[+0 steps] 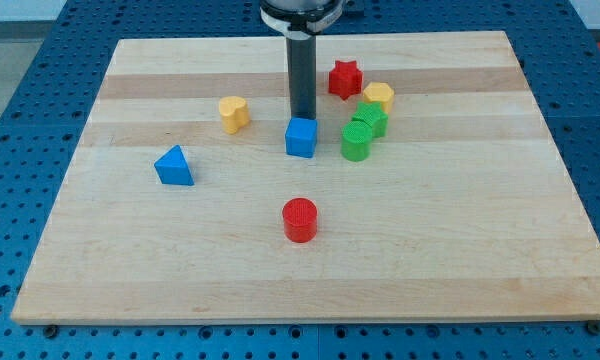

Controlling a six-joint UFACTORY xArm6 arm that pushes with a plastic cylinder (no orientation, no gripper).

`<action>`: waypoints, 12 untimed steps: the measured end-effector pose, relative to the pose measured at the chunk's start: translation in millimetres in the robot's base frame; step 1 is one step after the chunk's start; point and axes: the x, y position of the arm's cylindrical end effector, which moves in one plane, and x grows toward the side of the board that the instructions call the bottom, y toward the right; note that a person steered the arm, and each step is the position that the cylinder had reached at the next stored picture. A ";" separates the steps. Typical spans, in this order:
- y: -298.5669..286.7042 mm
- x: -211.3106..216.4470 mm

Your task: Slide the blue cube closer to the green circle

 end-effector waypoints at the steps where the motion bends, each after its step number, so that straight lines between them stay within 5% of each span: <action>1: 0.0 2.2; 12: -24.7 62.1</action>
